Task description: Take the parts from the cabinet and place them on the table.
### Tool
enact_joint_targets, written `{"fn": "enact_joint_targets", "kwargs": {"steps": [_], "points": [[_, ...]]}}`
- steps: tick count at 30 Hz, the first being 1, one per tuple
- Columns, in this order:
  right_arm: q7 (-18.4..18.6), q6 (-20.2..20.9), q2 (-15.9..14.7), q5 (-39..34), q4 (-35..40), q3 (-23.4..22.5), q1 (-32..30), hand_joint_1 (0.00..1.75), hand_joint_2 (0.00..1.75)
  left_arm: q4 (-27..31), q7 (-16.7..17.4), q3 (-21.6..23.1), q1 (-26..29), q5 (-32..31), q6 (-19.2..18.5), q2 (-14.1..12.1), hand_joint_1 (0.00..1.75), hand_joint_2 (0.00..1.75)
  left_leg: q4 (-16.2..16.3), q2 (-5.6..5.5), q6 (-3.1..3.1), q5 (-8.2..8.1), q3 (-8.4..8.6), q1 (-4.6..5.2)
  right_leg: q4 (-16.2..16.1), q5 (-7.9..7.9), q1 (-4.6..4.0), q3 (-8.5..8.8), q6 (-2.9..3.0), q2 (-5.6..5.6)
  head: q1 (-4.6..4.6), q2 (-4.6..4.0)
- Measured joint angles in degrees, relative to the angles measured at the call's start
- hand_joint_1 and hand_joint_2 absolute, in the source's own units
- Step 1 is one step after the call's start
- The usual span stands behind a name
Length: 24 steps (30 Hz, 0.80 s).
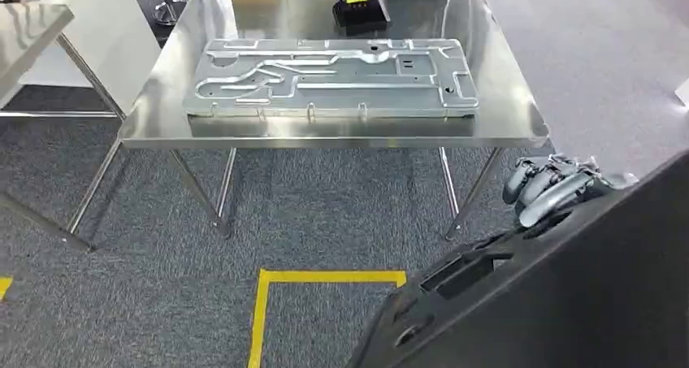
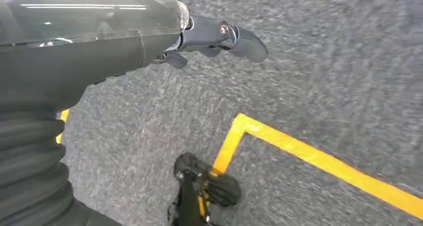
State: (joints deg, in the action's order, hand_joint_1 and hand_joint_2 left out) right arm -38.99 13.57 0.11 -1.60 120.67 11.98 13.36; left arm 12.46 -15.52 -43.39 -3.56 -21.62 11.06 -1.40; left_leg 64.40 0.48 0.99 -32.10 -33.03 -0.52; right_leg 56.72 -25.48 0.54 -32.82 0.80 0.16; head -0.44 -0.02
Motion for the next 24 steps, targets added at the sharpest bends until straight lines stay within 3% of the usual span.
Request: {"fn": "enact_joint_targets", "kwargs": {"steps": [2,3,4,5,7,8,10,12,13,14,15,17,18,19,20,22,23,24], "points": [[0.00,-0.15,0.00,-0.02,0.00,0.00,-0.12,1.75,1.75,0.00,0.00,-0.11,0.07,-0.02,-0.07,-0.11,0.00,1.75,9.40,0.00,0.38,-3.46,-5.45,-0.12,0.06,-0.38,-0.11,0.21,0.25,0.06,0.00,0.00],[0.00,-0.17,0.00,-0.11,0.00,0.00,-0.18,1.75,1.75,0.00,0.00,-0.18,0.21,-0.04,-0.11,-0.11,0.00,1.75,12.04,0.01,0.50,-3.50,-7.44,-0.17,0.10,-0.58,-0.14,0.38,0.27,0.21,-0.02,0.00],[0.00,-0.17,0.00,-0.33,0.00,0.00,-0.29,1.75,1.75,0.00,0.00,-0.31,0.29,-0.04,-0.11,-0.09,0.00,1.75,11.29,0.02,0.57,-1.72,-7.76,-0.23,0.15,-0.85,-0.15,0.69,0.18,0.37,-0.02,0.00],[0.00,-0.13,0.00,-0.52,0.00,0.00,-0.33,1.75,1.75,0.00,0.00,-0.37,0.28,-0.07,-0.11,-0.09,0.00,1.75,7.80,-0.01,0.54,1.26,-6.66,-0.27,0.25,-1.19,-0.15,1.07,0.02,0.73,-0.02,0.00],[-0.02,0.41,0.00,-1.09,0.00,0.00,-0.32,1.75,1.75,0.00,0.00,-0.48,0.29,-0.22,-0.11,-0.13,0.00,1.75,-2.68,-0.84,0.24,7.40,-2.40,-0.33,0.46,-1.94,-0.14,1.95,-0.37,1.09,0.00,0.00],[0.00,0.86,0.00,-1.47,-0.04,-0.02,-0.31,1.75,1.75,0.00,0.00,-0.55,0.39,-0.22,-0.09,-0.13,0.00,1.75,-5.28,-2.65,-0.06,7.41,-1.10,-0.38,0.58,-2.25,-0.26,1.89,-0.65,1.24,0.00,0.00],[0.00,1.88,0.13,-1.90,-0.09,-0.11,-0.28,1.75,1.75,0.00,0.18,-0.85,0.42,-0.24,0.02,-0.07,0.00,1.75,-6.04,-2.24,-0.35,7.07,-1.08,-0.15,0.69,-2.22,-0.20,1.49,-1.26,1.89,0.00,0.00],[0.00,2.60,0.31,-2.23,-0.09,-0.37,-0.27,1.75,1.75,0.00,0.28,-1.14,0.29,-0.22,0.31,-0.09,0.00,1.75,-6.24,-1.81,-1.04,6.95,-0.91,-0.19,0.40,-2.33,-0.20,1.61,-1.94,2.35,0.00,0.00],[0.00,2.91,0.33,-2.34,-0.09,-0.48,-0.25,1.75,1.75,0.00,0.28,-1.29,0.17,-0.22,0.37,-0.07,0.00,1.75,-6.87,-1.50,-1.50,7.17,-0.46,-0.58,0.75,-2.73,-0.09,1.72,-2.27,2.00,0.00,0.00],[0.00,3.02,0.33,-2.38,-0.09,-0.57,-0.08,1.75,1.75,0.00,0.26,-1.38,0.09,-0.22,0.39,-0.07,0.00,1.75,-7.03,-1.24,-1.84,6.97,-0.07,-0.53,2.52,-3.60,-0.13,1.08,-2.54,0.94,0.00,0.00],[0.00,3.02,0.33,-2.38,-0.11,-0.61,0.12,1.75,1.75,0.02,0.26,-1.44,0.11,-0.22,0.44,-0.07,0.00,1.75,-7.03,-0.98,-2.18,6.77,0.10,-0.52,6.46,-5.56,-0.11,-0.98,-2.73,0.59,0.00,0.00],[0.00,2.86,0.42,-2.18,-0.15,-0.79,0.10,1.75,1.75,0.00,0.26,-1.77,0.17,-0.24,0.48,-0.07,0.00,1.75,-7.01,-0.49,-2.42,6.43,0.34,-0.42,16.17,-9.35,0.10,-6.60,-3.05,0.50,0.00,0.00],[0.00,2.69,0.44,-1.94,-0.18,-0.87,0.09,1.75,1.75,0.00,0.24,-1.86,0.17,-0.35,0.48,-0.04,0.00,1.75,-6.97,-0.38,-2.41,6.27,0.46,-0.42,19.34,-9.83,0.20,-8.74,-3.15,0.49,0.00,0.00],[0.00,2.62,0.44,-1.79,-0.18,-0.92,0.05,1.75,1.75,0.00,0.22,-1.90,0.18,-0.61,0.46,-0.04,0.00,1.75,-6.97,-0.29,-2.35,6.03,0.75,-0.41,19.66,-8.69,0.25,-9.51,-3.19,0.43,0.00,0.00],[0.00,2.60,0.44,-1.77,-0.17,-0.92,0.05,1.75,1.75,0.00,0.17,-1.95,0.17,-0.70,0.46,-0.04,0.00,1.75,-6.97,-0.26,-2.29,5.77,1.12,-0.41,17.22,-6.41,0.25,-8.68,-3.14,0.35,0.00,0.00],[0.00,2.40,0.44,-1.70,-0.15,-0.92,0.08,1.75,1.75,0.00,0.13,-2.16,0.16,-0.81,0.46,-0.04,0.00,1.75,-6.97,-0.27,-1.99,5.11,2.24,-0.41,6.50,-0.05,0.21,-3.92,-2.63,0.01,0.00,0.00],[0.00,2.32,0.44,-1.70,-0.15,-0.92,0.12,1.75,1.75,0.00,0.11,-2.25,0.18,-0.83,0.46,-0.04,0.00,1.75,-6.98,-0.27,-1.73,4.78,2.46,-0.40,1.99,1.58,0.06,-2.08,-2.18,-0.44,0.00,0.00],[0.00,2.25,0.44,-1.68,-0.15,-0.92,0.18,1.75,1.75,0.00,0.11,-2.34,0.10,-0.83,0.44,-0.02,0.00,1.75,-6.64,-0.27,-1.26,4.44,2.47,0.09,1.08,0.71,-0.45,-1.60,-1.85,-0.70,0.00,0.00]]}}
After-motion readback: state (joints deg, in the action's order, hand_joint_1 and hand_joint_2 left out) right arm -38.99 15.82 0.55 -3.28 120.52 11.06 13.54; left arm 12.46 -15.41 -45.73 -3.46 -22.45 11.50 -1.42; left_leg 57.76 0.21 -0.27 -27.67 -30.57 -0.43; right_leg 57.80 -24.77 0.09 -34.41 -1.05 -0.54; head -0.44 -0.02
